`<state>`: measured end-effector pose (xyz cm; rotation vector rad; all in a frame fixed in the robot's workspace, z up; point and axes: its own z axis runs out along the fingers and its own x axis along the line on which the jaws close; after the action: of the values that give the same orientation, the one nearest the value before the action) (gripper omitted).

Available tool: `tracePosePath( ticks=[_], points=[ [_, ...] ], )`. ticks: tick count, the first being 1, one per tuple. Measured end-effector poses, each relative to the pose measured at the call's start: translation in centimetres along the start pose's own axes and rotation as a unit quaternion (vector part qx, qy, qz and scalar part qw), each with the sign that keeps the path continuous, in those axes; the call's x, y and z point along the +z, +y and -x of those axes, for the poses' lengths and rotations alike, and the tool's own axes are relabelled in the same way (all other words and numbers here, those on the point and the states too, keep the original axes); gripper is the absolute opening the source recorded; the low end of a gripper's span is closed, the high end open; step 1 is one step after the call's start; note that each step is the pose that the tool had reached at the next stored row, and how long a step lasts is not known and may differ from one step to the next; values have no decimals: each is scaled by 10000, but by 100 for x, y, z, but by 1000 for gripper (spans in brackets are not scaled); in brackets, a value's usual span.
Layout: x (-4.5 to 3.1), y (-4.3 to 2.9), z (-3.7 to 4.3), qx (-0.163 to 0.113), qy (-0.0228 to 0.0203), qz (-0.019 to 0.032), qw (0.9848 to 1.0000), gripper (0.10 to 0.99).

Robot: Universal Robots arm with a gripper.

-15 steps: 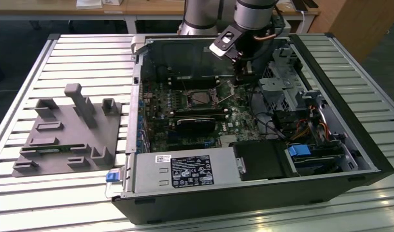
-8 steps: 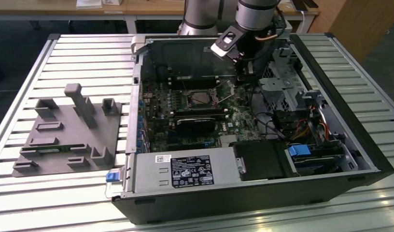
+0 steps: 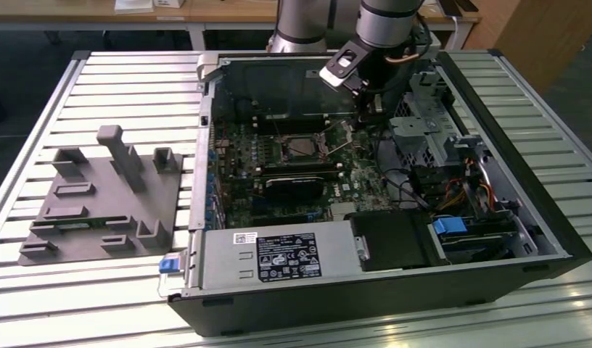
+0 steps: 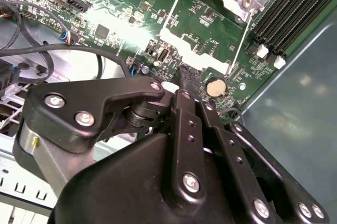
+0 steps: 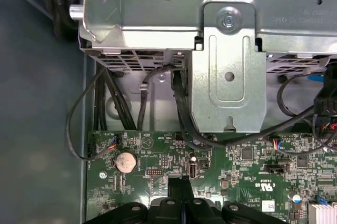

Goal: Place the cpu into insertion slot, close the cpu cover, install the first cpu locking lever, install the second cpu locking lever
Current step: 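Close the cpu cover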

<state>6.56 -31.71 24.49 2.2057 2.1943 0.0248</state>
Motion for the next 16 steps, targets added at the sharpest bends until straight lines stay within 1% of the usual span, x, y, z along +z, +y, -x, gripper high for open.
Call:
tracePosePath(
  ticks=[8,12,16],
  points=[
    [61,10,-8,0,-3,-21,10000,106],
    [77,10,-10,0,-5,-27,10000,106],
    [80,-21,-10,0,-4,-27,10000,106]
  ],
)
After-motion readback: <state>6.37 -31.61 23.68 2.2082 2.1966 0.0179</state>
